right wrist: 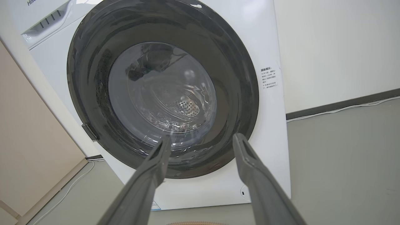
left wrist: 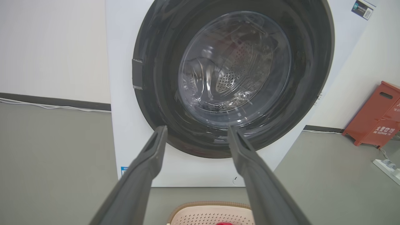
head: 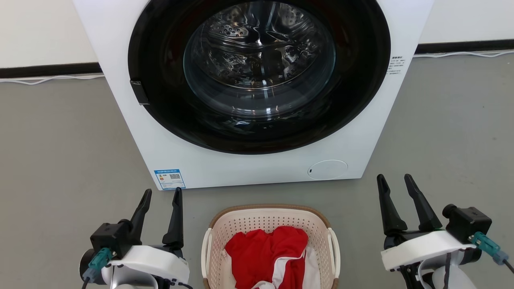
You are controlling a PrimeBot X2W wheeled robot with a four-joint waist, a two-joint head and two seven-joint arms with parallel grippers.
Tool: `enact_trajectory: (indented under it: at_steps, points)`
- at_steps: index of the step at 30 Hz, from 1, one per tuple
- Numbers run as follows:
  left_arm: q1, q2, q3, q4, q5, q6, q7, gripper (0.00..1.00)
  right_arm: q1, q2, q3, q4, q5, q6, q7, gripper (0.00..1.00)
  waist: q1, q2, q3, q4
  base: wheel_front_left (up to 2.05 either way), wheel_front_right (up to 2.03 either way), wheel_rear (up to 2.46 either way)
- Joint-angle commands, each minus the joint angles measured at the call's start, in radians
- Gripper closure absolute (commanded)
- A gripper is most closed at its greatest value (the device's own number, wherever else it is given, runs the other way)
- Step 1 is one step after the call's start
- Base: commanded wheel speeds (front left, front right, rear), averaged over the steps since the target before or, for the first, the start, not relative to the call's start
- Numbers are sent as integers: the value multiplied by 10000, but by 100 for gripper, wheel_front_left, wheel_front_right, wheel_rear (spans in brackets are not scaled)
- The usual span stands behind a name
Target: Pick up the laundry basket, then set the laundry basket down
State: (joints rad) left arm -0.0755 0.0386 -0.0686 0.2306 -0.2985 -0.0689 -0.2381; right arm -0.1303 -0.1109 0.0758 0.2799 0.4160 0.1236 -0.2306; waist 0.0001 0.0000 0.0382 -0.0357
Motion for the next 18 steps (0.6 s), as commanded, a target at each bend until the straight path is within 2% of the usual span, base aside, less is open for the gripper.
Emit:
enact_trajectory:
  at_steps: [1,4,18]
  points:
    - [-524,111,229,-283,341,111,-154,0,-438,-34,254,-163,-362,69,-228,0,0,0,13,-2,0,0,0]
    - [-564,116,199,-288,640,137,-237,0,-481,-28,254,-109,-679,71,-312,0,0,0,30,-4,0,0,0]
    - [-553,116,241,-208,593,152,-237,0,-498,84,132,85,-769,71,-312,0,0,0,19,-15,0,0,0]
